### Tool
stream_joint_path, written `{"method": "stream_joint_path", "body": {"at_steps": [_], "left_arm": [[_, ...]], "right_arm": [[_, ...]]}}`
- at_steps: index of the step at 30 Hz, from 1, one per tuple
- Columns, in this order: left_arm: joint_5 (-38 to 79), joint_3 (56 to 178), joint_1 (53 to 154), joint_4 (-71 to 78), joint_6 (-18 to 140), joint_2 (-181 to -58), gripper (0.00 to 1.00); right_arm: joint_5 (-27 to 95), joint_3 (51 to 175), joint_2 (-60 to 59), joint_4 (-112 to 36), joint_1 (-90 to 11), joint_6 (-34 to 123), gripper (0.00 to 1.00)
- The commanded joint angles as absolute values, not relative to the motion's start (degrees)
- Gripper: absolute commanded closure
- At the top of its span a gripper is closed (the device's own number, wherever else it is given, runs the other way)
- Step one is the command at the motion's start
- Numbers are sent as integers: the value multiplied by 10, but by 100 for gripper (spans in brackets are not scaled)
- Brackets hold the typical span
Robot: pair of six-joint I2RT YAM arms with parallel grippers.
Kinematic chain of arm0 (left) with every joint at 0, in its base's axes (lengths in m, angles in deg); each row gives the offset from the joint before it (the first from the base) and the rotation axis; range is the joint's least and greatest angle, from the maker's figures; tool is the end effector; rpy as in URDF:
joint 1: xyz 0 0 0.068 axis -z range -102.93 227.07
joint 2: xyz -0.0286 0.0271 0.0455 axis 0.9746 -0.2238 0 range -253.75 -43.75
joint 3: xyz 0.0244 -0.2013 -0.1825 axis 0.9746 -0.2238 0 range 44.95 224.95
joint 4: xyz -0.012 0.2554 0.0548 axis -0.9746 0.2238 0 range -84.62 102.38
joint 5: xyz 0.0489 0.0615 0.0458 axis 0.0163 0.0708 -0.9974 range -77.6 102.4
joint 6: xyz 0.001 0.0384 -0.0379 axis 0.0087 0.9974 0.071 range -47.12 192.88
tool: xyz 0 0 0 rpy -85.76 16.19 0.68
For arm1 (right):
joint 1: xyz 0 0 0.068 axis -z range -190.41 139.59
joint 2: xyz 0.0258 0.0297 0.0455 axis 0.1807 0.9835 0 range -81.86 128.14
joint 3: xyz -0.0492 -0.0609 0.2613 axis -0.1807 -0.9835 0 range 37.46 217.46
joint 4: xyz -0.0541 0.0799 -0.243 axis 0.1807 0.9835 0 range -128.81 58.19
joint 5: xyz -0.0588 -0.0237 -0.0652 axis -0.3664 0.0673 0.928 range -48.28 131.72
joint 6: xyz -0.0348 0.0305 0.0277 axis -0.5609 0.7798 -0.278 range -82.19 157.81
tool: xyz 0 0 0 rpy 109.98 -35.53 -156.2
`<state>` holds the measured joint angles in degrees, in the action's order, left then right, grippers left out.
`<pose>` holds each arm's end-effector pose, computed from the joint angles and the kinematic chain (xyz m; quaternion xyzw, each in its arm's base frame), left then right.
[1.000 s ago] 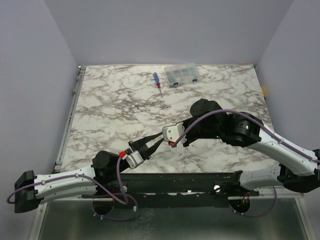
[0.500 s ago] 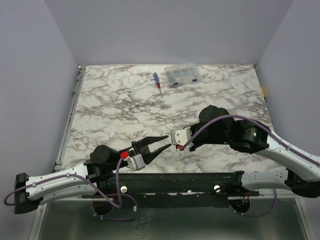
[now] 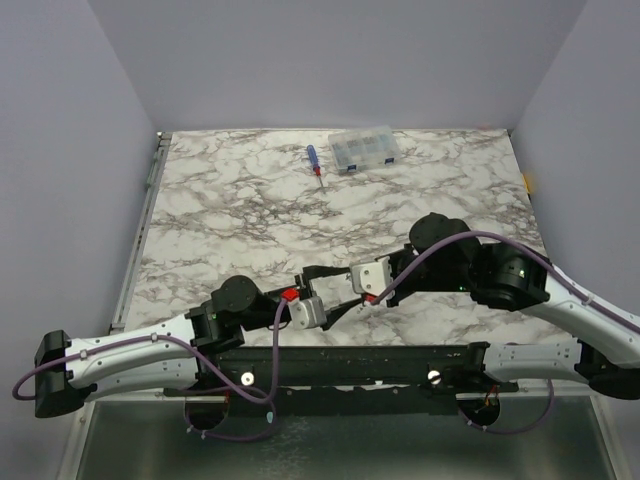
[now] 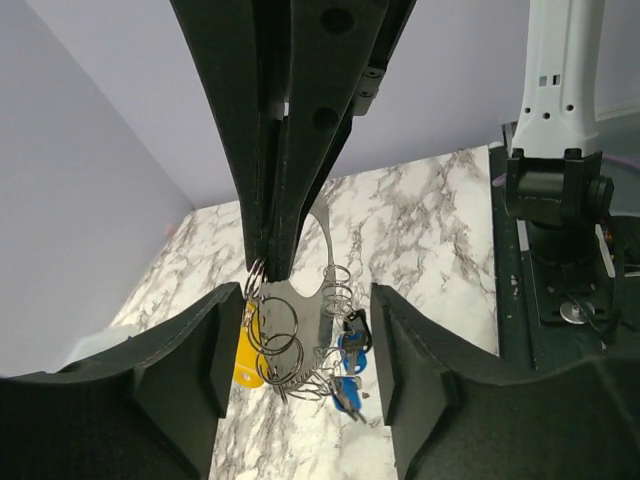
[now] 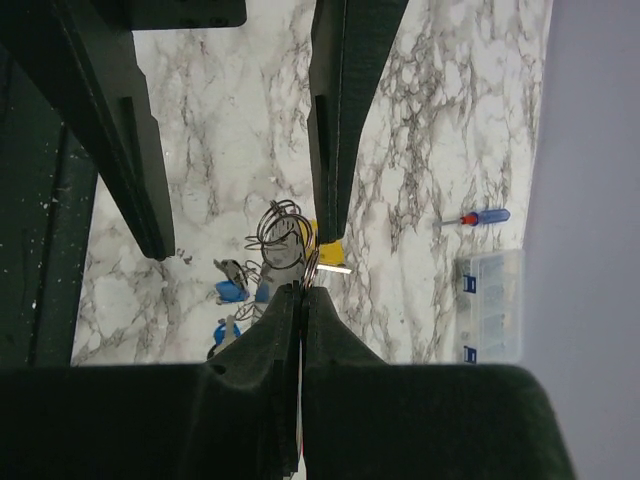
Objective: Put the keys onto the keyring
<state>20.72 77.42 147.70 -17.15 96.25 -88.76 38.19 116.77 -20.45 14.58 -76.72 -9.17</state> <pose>0.0593 -0.1840 0.3245 0.5069 0.3967 -0.3489 0.6812 0.0774 0.1818 0.4141 -0.7500 0.4767 0.1039 0.4467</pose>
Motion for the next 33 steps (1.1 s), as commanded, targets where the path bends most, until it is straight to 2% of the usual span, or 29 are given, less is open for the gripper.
{"method": "stream_joint_path", "body": {"at_steps": [1,7,16,27,33], "left_arm": [[182,801,1480,-154,949,-888,38],[157,811,1481,-153,945,-900,28],[167,822,1475,-134,953,-920,27],[202,840,1441,-131,953,-945,36],[229,838,1426,-132,947,-952,47]], "right_arm": [[357,1167,-220,124,-766,-95,100],[349,1165,-224,131,-766,-101,100],[335,1172,-226,141,-766,-113,100],[312,1176,-235,146,-766,-121,100],[314,1177,-238,144,-766,-123,100]]}}
